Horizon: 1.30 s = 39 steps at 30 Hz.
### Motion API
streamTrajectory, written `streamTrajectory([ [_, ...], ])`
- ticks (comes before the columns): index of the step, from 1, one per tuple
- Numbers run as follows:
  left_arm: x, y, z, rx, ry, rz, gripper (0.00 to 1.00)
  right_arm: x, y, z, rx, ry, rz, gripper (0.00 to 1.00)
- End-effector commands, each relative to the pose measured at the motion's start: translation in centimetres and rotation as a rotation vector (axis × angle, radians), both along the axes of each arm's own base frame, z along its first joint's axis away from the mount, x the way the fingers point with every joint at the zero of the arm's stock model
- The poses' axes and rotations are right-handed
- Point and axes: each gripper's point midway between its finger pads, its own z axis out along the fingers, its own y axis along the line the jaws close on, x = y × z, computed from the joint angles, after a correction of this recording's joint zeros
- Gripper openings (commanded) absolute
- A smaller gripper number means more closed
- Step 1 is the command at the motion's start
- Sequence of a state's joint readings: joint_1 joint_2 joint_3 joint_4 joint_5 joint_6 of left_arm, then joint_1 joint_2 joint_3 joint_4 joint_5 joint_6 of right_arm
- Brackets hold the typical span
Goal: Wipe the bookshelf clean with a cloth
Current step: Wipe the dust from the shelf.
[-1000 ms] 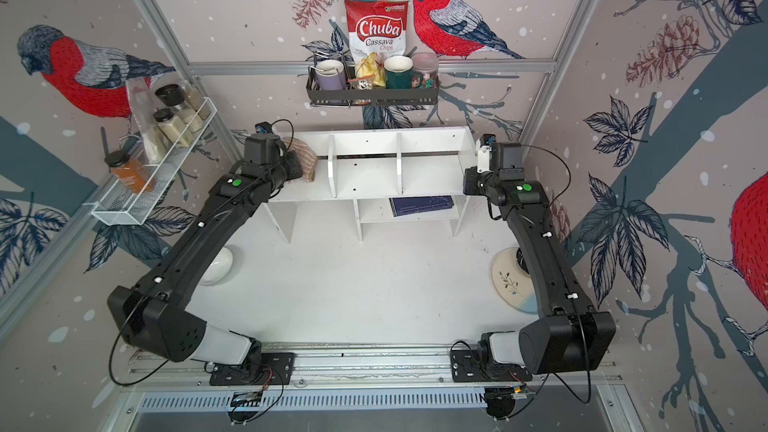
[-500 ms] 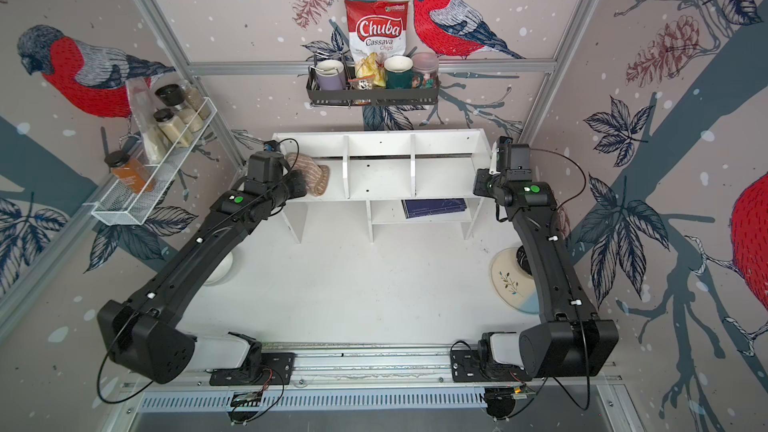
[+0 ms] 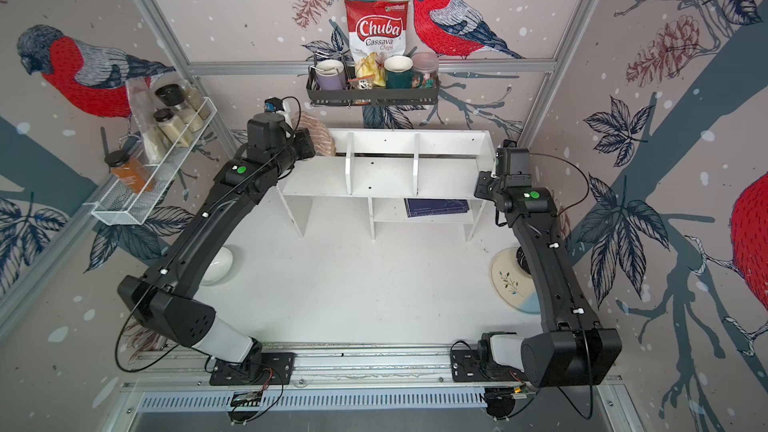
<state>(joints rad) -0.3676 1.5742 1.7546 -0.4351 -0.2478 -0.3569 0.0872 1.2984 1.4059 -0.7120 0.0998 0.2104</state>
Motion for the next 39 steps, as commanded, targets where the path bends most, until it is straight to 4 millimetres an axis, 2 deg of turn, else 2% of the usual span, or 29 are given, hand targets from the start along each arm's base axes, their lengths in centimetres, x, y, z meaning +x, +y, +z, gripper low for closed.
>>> streamTrajectory([
  [1,-0.5,4.2,-1.1,0.186,0.045,0.174,0.0,0.4,0.2,0.9,0.127,-0.038,-0.084,0.0],
  [4,-1.5,6.0,-2.6,0.257,0.08,0.228,0.0,0.5,0.3,0.9,0.132,-0.04,-0.081,0.0],
  [7,-2.6,5.9,-4.3,0.257,0.109,0.198,0.0,0.7,0.3,0.6,0.135,-0.035,-0.085,0.0],
  [15,-5.6,1.2,-10.0,0.209,0.192,0.015,0.0,0.9,0.2,0.1,0.14,-0.029,-0.095,0.0],
  [18,-5.7,-1.0,-11.0,0.157,0.186,-0.041,0.0,1.0,0.3,0.0,0.144,-0.03,-0.094,0.0],
  [20,-5.2,-2.4,-11.0,0.143,0.182,-0.076,0.0,1.1,0.6,-0.1,0.155,-0.028,-0.081,0.0],
  [22,-4.3,-3.3,-9.9,0.135,0.169,-0.089,0.0,1.2,1.0,-0.2,0.153,-0.025,-0.066,0.0],
  [28,-0.9,-4.0,-3.2,0.123,0.072,-0.072,0.0,1.2,1.1,-0.7,0.136,-0.002,-0.052,0.0],
  [30,-0.2,-3.3,-2.2,0.146,0.061,-0.034,0.0,1.2,1.2,-0.7,0.137,-0.004,-0.045,0.0],
  [33,0.1,0.2,-1.7,0.207,0.078,0.107,0.0,1.3,1.3,-0.4,0.138,-0.007,-0.043,0.0],
  [36,-0.6,4.4,-2.2,0.267,0.11,0.244,0.0,1.4,1.4,0.0,0.141,-0.012,-0.037,0.0],
  [39,-1.9,6.6,-3.0,0.308,0.128,0.288,0.0,1.4,1.4,0.2,0.142,-0.015,-0.037,0.0],
])
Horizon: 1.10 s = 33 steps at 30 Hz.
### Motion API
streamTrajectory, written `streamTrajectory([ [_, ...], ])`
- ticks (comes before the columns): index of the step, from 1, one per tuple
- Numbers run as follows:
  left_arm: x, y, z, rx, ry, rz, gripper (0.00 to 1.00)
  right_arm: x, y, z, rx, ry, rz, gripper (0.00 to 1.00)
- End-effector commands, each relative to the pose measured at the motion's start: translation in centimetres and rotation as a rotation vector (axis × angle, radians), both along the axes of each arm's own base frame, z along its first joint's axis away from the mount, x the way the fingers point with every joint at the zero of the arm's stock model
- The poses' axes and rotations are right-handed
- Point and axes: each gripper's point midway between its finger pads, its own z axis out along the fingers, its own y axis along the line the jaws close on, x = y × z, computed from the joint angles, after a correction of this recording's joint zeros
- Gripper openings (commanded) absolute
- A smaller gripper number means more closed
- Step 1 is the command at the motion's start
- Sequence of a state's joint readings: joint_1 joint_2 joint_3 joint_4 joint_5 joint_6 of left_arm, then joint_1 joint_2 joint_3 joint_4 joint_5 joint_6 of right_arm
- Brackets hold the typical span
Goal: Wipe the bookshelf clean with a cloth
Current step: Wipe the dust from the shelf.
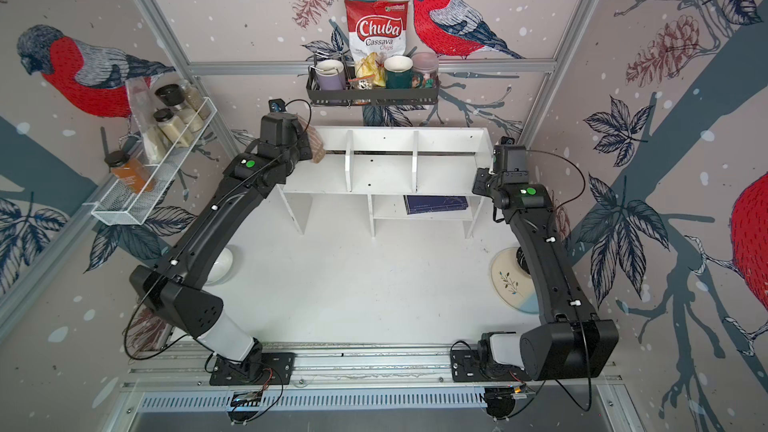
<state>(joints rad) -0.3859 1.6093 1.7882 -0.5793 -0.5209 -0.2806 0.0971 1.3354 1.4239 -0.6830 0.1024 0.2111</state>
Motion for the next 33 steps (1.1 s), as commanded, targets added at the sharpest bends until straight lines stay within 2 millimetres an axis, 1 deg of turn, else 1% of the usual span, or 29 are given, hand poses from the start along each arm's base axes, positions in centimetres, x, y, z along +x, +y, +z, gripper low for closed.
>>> streamTrajectory([
  [1,-1.9,2.8,-0.8,0.089,0.03,0.08,0.0,0.2,0.9,0.2,0.143,-0.006,-0.046,0.0],
  [3,-2.7,2.5,-1.4,0.074,0.033,0.049,0.0,0.3,0.9,0.1,0.146,-0.005,-0.048,0.0],
  [5,-3.6,1.9,-2.6,0.058,0.047,0.009,0.0,0.3,0.9,0.1,0.149,-0.005,-0.052,0.0],
  [6,-4.0,1.4,-3.5,0.05,0.059,-0.015,0.0,0.3,0.9,0.1,0.153,-0.004,-0.052,0.0],
  [9,-5.0,-1.1,-5.6,0.039,0.076,-0.107,0.0,0.4,1.1,-0.1,0.16,0.0,-0.047,0.0],
  [11,-5.2,-2.3,-7.0,0.055,0.103,-0.139,0.0,0.4,1.1,-0.2,0.162,0.0,-0.047,0.0],
  [14,-4.6,-3.7,-8.5,0.035,0.149,-0.17,0.0,0.6,1.1,-0.1,0.159,0.001,-0.044,0.0],
  [15,-4.3,-4.1,-8.4,0.024,0.152,-0.18,0.0,0.6,1.2,-0.1,0.16,0.003,-0.042,0.0],
  [17,-3.4,-5.1,-7.6,-0.003,0.137,-0.202,0.0,0.6,1.3,0.1,0.162,0.001,-0.033,0.0],
  [19,-2.3,-6.3,-6.1,-0.031,0.114,-0.229,0.0,0.7,1.6,0.2,0.165,0.003,-0.021,0.0],
  [21,-1.3,-7.3,-4.3,-0.059,0.081,-0.254,0.0,0.7,1.7,0.2,0.163,0.007,-0.016,0.0],
  [23,-0.3,-8.3,-3.1,-0.069,0.061,-0.282,0.0,0.6,2.0,0.4,0.163,0.007,-0.009,0.0],
  [24,0.0,-8.2,-2.5,-0.063,0.05,-0.275,0.0,0.5,2.1,0.5,0.163,0.005,-0.004,0.0],
  [25,0.3,-7.7,-1.9,-0.047,0.034,-0.244,0.0,0.4,2.3,0.6,0.163,0.004,0.001,0.0],
  [27,0.7,-5.5,-0.8,-0.025,0.003,-0.159,0.0,0.4,2.6,0.7,0.162,0.006,0.008,0.0],
  [29,0.7,-3.0,-0.2,-0.019,-0.011,-0.086,0.0,0.4,2.6,0.7,0.156,0.01,0.009,0.0],
  [31,0.4,-0.5,0.0,0.003,-0.008,-0.024,0.0,0.5,2.6,0.6,0.15,0.013,0.01,0.0],
  [33,-0.2,1.3,-0.3,0.034,-0.001,0.01,0.0,0.6,2.6,0.7,0.148,0.01,0.011,0.0],
])
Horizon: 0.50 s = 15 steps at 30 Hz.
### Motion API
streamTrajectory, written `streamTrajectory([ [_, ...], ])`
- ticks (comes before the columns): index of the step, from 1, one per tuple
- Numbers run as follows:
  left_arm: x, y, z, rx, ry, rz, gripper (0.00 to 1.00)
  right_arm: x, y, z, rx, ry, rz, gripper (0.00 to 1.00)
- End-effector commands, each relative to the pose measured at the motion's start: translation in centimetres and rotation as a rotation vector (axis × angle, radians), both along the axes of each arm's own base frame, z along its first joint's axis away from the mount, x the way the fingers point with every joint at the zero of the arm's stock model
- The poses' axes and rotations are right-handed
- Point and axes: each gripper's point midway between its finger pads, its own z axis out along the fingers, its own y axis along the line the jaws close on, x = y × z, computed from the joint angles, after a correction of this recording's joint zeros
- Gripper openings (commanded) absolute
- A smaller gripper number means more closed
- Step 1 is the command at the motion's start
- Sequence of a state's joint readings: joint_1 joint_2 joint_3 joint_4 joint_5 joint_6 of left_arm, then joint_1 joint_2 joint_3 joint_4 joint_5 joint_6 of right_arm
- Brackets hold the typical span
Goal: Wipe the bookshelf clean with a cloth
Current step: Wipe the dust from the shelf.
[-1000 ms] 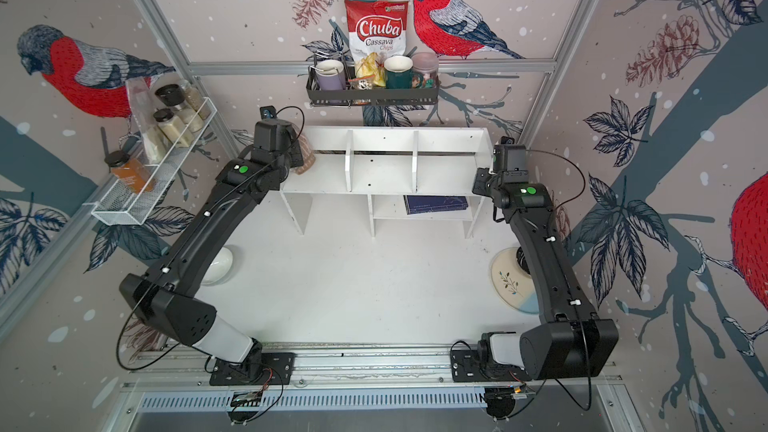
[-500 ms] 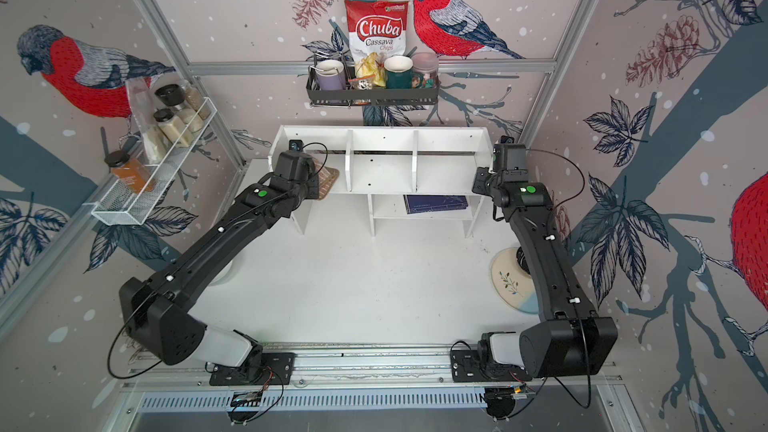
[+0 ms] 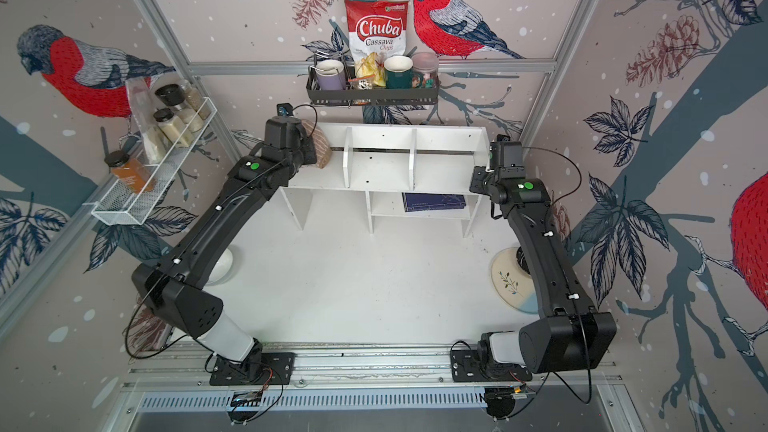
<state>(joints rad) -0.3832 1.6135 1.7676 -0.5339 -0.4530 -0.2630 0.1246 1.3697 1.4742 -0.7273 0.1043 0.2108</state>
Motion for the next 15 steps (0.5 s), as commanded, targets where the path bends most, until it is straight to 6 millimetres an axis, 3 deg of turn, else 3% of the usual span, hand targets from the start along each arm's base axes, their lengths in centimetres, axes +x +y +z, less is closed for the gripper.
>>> streamTrajectory([
  [1,-1.2,3.0,-0.2,0.069,0.008,0.075,0.0,0.4,1.5,0.6,0.152,-0.016,-0.017,0.0],
  [5,-2.4,2.1,-2.1,0.063,0.05,-0.016,0.0,0.7,1.5,0.3,0.148,-0.02,-0.02,0.0],
  [11,-4.5,-3.1,-6.0,0.082,0.114,-0.202,0.0,0.8,1.3,-0.5,0.149,-0.004,-0.026,0.0],
  [15,-3.5,-4.9,-6.6,0.069,0.128,-0.242,0.0,0.7,1.6,-0.5,0.164,-0.005,-0.01,0.0],
])
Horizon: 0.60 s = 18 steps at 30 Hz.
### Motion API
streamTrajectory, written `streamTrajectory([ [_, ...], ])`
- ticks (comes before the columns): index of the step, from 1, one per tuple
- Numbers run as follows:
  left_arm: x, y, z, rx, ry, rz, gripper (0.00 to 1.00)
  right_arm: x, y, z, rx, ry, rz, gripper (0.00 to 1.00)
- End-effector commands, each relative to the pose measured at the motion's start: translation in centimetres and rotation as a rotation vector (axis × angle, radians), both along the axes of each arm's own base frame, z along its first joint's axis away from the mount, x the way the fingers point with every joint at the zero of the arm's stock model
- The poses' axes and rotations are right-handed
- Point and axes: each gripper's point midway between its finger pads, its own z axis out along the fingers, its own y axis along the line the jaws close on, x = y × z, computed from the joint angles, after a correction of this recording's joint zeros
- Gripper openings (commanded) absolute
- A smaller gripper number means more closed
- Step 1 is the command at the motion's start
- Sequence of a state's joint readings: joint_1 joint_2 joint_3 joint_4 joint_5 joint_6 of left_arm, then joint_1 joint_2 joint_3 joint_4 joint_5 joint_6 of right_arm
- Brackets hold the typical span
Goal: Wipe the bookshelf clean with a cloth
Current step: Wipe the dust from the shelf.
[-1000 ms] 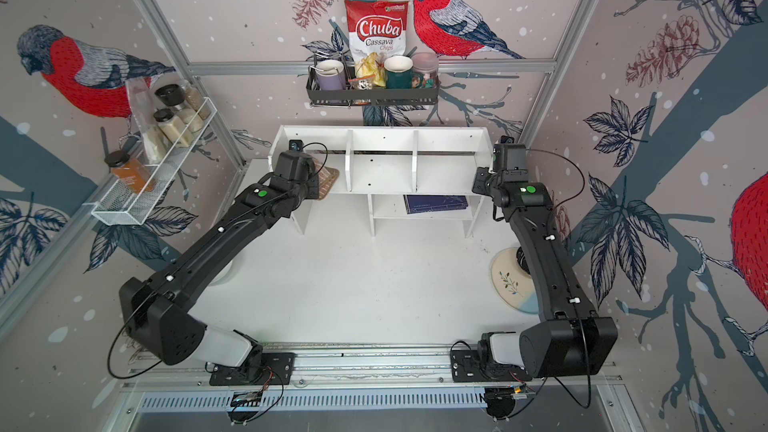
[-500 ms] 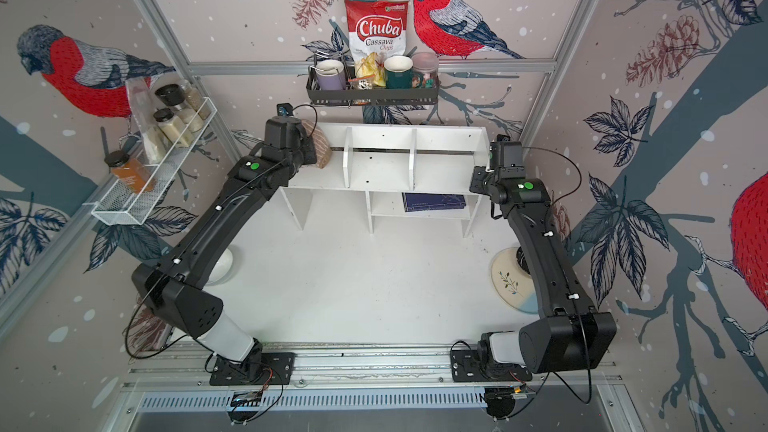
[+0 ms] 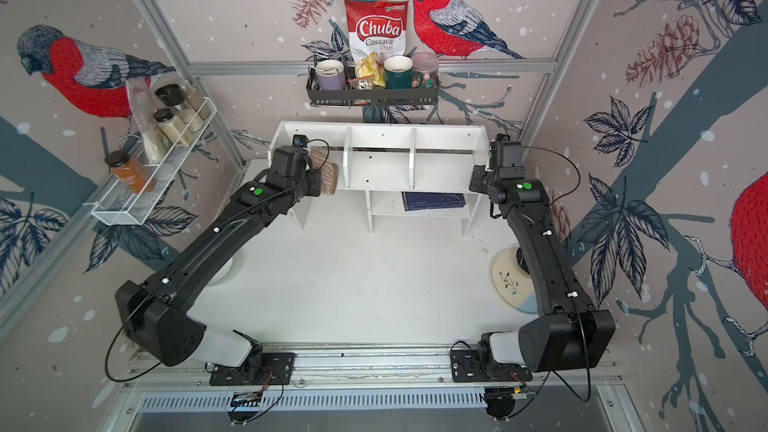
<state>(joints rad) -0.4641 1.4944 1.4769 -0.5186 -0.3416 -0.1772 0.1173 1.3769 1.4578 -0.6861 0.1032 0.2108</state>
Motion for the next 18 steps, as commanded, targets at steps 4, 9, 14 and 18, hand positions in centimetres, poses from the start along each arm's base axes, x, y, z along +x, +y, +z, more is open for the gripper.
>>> streamTrajectory([
  [4,3.4,-2.5,4.9,-0.066,-0.089,-0.032,0.0,-0.3,1.7,0.0,0.16,0.006,0.003,0.0],
  [9,6.2,-3.1,8.9,-0.088,-0.167,0.005,0.0,-0.7,2.8,0.1,0.176,0.006,0.054,0.0],
  [14,7.6,-0.8,9.6,-0.043,-0.183,0.118,0.0,-0.7,2.8,0.0,0.187,0.005,0.061,0.0],
  [18,6.6,3.3,8.9,0.078,-0.176,0.251,0.0,-0.6,2.7,0.1,0.189,0.002,0.058,0.0],
])
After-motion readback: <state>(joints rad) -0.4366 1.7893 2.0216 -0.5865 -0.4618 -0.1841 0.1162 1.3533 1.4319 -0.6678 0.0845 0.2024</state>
